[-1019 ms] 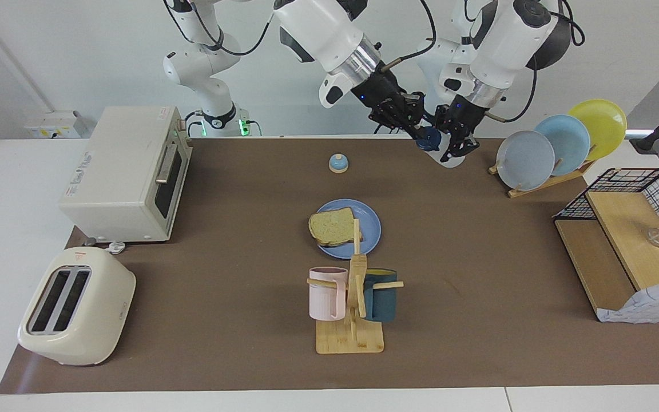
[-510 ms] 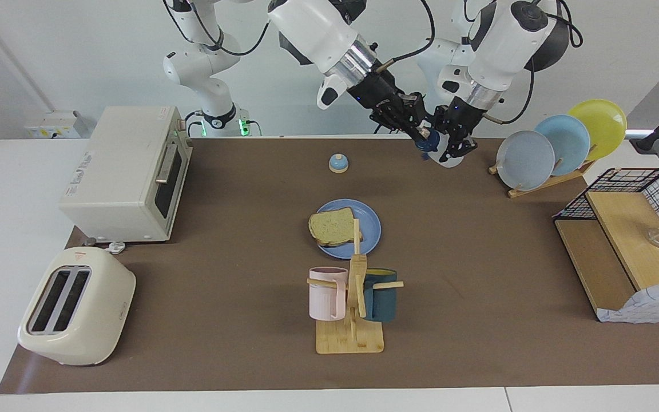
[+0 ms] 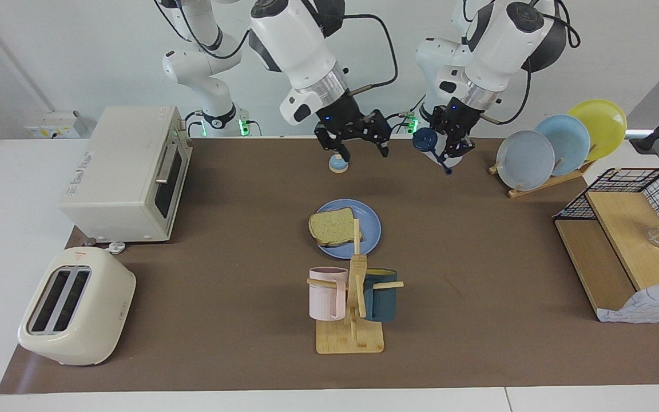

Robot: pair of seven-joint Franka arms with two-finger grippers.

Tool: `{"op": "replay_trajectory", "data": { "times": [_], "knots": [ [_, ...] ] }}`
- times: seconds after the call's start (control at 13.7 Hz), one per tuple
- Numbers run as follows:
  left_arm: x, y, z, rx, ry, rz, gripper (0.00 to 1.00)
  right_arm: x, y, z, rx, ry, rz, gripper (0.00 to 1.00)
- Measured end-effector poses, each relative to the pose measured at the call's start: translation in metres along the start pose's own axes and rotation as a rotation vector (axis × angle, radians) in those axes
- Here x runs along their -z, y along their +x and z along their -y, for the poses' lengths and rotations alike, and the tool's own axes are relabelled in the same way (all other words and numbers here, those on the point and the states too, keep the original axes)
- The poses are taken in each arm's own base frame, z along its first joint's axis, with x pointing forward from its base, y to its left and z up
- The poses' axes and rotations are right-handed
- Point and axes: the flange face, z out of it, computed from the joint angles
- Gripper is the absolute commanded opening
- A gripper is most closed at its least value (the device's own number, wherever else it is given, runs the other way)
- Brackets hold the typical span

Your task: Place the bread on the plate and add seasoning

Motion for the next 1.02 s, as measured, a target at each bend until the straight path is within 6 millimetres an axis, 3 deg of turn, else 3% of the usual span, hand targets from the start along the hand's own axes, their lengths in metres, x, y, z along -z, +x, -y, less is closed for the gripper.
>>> {"op": "replay_trajectory", "data": {
  "times": [0.22, 0.44, 0.58, 0.8, 1.02],
  "knots": [
    [-0.004, 0.013, -0.008, -0.031, 0.043, 0.059, 0.0, 0.025, 0.035, -0.072, 0.122, -0.2, 0.053, 1.0],
    [-0.018, 0.047, -0.027, -0.028, 0.094, 0.138, 0.0, 0.073, 0.066, -0.15, 0.141, -0.28, 0.112, 1.0],
    [-0.025, 0.071, -0.039, -0.025, 0.127, 0.177, 0.0, 0.105, 0.072, -0.19, 0.154, -0.34, 0.122, 1.0],
    [-0.036, 0.09, -0.044, -0.044, 0.162, 0.233, 0.0, 0.133, 0.07, -0.215, 0.202, -0.427, 0.108, 1.0],
    [-0.065, 0.109, -0.051, -0.033, 0.208, 0.327, 0.0, 0.145, 0.075, -0.235, 0.196, -0.433, 0.111, 1.0]
  ]
}}
